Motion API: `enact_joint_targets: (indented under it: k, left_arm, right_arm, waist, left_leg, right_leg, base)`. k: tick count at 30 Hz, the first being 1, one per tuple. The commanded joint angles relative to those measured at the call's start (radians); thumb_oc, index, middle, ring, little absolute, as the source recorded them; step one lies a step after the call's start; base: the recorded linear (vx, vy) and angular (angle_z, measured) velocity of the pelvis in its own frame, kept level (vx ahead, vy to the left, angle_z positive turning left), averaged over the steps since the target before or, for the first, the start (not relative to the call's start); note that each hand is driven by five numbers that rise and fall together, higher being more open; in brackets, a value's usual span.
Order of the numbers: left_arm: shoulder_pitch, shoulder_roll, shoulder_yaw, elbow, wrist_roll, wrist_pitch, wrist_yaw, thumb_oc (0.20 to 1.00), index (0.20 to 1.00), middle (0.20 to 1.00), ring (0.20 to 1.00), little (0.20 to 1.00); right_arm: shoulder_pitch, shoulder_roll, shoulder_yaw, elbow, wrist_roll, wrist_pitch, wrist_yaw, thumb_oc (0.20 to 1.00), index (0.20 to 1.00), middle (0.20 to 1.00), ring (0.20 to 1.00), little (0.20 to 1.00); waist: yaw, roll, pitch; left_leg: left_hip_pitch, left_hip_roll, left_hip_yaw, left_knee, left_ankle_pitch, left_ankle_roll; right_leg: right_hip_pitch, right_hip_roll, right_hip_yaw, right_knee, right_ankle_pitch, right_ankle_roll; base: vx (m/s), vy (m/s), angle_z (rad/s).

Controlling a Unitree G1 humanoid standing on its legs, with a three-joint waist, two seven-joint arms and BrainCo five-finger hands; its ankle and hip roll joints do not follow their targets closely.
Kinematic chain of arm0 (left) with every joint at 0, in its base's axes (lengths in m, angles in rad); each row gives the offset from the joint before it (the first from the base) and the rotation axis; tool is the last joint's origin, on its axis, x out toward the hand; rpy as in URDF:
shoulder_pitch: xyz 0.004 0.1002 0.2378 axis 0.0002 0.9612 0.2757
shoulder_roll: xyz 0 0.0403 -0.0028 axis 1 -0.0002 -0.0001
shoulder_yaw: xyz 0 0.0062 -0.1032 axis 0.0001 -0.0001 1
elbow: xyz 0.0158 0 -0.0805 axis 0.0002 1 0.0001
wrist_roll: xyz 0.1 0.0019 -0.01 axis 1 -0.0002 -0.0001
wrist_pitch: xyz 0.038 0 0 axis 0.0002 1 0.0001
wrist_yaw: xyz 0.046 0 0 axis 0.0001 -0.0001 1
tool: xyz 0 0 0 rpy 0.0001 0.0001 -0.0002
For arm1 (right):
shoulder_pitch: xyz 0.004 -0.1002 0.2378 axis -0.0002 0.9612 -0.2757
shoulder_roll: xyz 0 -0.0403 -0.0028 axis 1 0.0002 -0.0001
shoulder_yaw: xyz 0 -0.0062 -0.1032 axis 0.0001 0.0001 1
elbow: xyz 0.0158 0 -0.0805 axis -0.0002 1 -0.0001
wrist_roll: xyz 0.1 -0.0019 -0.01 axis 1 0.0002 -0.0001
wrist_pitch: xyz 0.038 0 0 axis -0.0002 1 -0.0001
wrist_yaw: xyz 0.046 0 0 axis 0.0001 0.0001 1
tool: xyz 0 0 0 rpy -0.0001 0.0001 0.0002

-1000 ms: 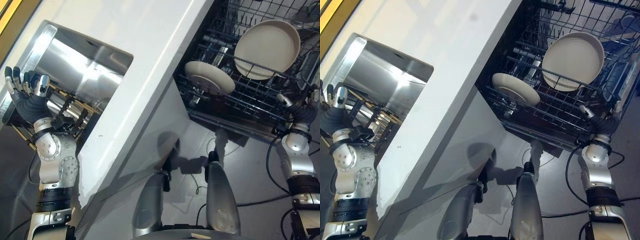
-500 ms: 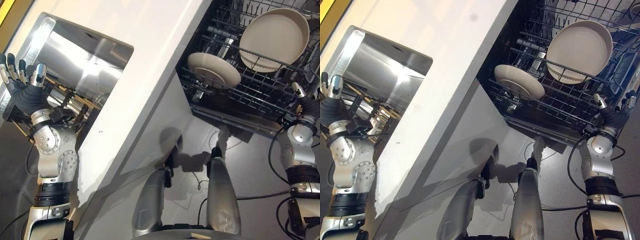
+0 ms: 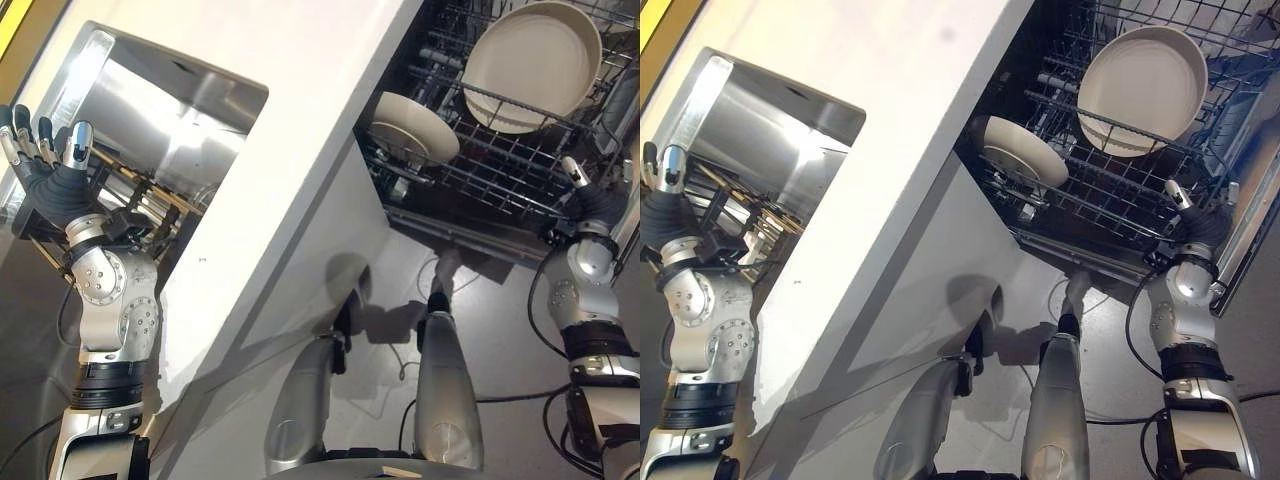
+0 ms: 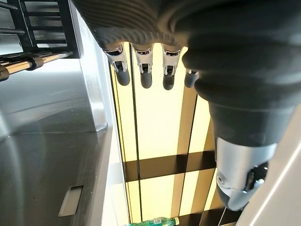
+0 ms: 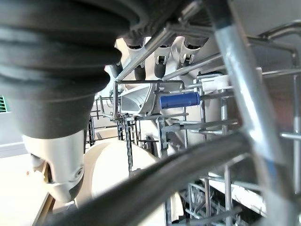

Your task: Pick up plates and place into dishwasher.

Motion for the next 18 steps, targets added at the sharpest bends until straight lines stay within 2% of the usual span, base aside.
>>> enact_joint_targets:
  k: [1,9,18]
  left_arm:
    - [0.000,-0.076,-0.065,0.012,0.048,-0.022,0.013,1.000,1.000,1.000,1.000,1.000]
    - [0.026,-0.077,-0.068,0.004,0.027,-0.002,0.001,1.000,1.000,1.000,1.000,1.000]
    - [0.062,-0.068,-0.065,0.009,-0.005,0.013,-0.015,1.000,1.000,1.000,1.000,1.000]
  right_arm:
    - [-0.188,0.035,0.126,-0.031,-0.013,-0.007,0.105,1.000,1.000,1.000,1.000,1.000]
    - [-0.235,0.053,0.157,-0.064,-0.025,0.038,0.147,1.000,1.000,1.000,1.000,1.000]
    - [-0.305,0.064,0.220,-0.056,-0.057,0.068,0.156,1.000,1.000,1.000,1.000,1.000]
  waist:
    - [0.049,0.007,0.040]
    - [0.093,0.002,0.020]
    - [0.150,-0.004,-0.010]
  left_leg:
    - [-0.071,0.004,-0.015,0.166,-0.085,0.014]
    - [-0.057,-0.035,-0.014,0.190,-0.107,0.027]
    - [-0.020,-0.059,-0.025,0.187,-0.115,0.030]
  right_leg:
    - [0.046,-0.092,0.038,-0.126,0.078,0.020]
    - [0.072,-0.122,0.010,-0.114,0.079,0.026]
    - [0.133,-0.161,-0.034,-0.129,0.082,0.030]
  base:
    - [0.11,0.052,0.04]
    - [0.12,0.067,0.18]
    - [0.13,0.063,0.15]
